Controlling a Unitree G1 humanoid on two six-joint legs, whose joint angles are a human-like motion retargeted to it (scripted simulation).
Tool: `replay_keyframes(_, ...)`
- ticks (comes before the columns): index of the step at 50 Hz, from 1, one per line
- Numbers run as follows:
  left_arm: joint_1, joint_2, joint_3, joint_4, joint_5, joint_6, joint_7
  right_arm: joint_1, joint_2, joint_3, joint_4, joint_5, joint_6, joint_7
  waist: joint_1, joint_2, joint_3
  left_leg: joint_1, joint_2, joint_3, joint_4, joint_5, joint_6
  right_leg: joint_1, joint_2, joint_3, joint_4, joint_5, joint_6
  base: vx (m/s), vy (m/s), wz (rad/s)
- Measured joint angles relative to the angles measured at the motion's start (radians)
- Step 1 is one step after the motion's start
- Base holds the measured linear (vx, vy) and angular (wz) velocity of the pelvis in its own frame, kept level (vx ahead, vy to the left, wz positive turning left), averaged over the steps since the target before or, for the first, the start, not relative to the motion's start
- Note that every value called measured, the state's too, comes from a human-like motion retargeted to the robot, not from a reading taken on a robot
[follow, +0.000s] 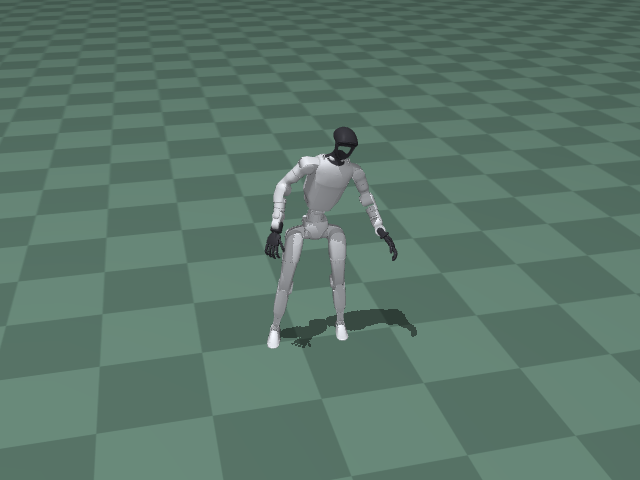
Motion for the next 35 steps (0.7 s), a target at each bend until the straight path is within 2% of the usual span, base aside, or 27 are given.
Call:
replay_keyframes(7, 0.037, 0.026, 0.021, -0.066, -0.071, -0.030, 0.027, 0.016, 0.009, -0.029, 0.009, 0.025, 0.004, -0.035, 0.013, -0.007, 0.053, -0.019, 0.052, -0.019, 0.058, -0.029, -0.003, -0.010, -0.142, 0.119, -0.023, 0.137, 0.060, -0.02, -0.33, 0.03)
replay_keyframes(12, 0.021, 0.018, -0.050, 0.062, -0.070, -0.012, 0.050, 0.059, -0.011, -0.032, -0.072, 0.030, -0.005, -0.036, 0.005, -0.009, 0.105, -0.107, 0.051, -0.049, 0.239, -0.125, 0.001, -0.018, -0.294, 0.102, -0.059, 0.147, 0.102, -0.04, -0.43, 0.16)
replay_keyframes(15, 0.013, -0.023, -0.078, 0.174, -0.065, 0.010, 0.073, 0.069, -0.020, -0.043, -0.089, 0.017, 0.001, -0.021, 0.003, 0.014, 0.125, -0.156, 0.070, -0.058, 0.363, -0.180, -0.006, -0.026, -0.353, 0.105, -0.062, 0.156, 0.102, 0.00, -0.50, -0.13)
replay_keyframes(19, 0.056, -0.108, -0.007, 0.270, -0.057, 0.028, 0.089, 0.052, -0.017, -0.075, -0.074, -0.014, 0.007, -0.035, -0.004, 0.070, 0.129, -0.125, 0.159, -0.042, 0.351, -0.144, -0.038, -0.040, -0.336, 0.109, -0.034, 0.121, 0.072, 0.06, -0.62, -0.52)
replay_keyframes(23, 0.177, -0.212, 0.129, 0.251, -0.012, 0.028, 0.064, 0.050, -0.018, -0.119, -0.069, -0.053, -0.015, -0.073, -0.056, 0.143, 0.103, -0.050, 0.286, 0.013, 0.214, 0.000, -0.079, -0.059, -0.240, 0.108, 0.027, 0.030, 0.049, 0.09, -0.69, -0.38)
replay_keyframes(26, 0.261, -0.296, 0.153, 0.198, 0.032, 0.023, 0.020, 0.059, -0.031, -0.163, -0.062, -0.045, -0.022, -0.091, -0.110, 0.193, 0.079, -0.034, 0.329, 0.128, 0.174, 0.096, -0.084, -0.077, -0.180, 0.092, 0.069, -0.011, 0.027, 0.06, -0.63, -0.01)
replay_keyframes(30, 0.320, -0.355, 0.072, 0.128, 0.150, 0.012, -0.077, 0.074, -0.061, -0.227, -0.029, 0.035, -0.013, -0.099, -0.153, 0.222, 0.055, -0.033, 0.242, 0.268, 0.218, 0.086, -0.066, -0.061, -0.155, 0.065, 0.045, -0.036, -0.016, 0.03, -0.51, 0.14)
replay_keyframes(35, 0.312, -0.337, -0.010, 0.087, 0.236, 0.005, -0.220, 0.081, -0.098, -0.272, 0.047, 0.121, 0.013, -0.067, -0.118, 0.235, 0.032, -0.060, 0.055, 0.360, 0.329, -0.049, -0.019, -0.030, -0.147, 0.034, -0.013, -0.037, -0.001, 0.02, -0.38, 0.02)
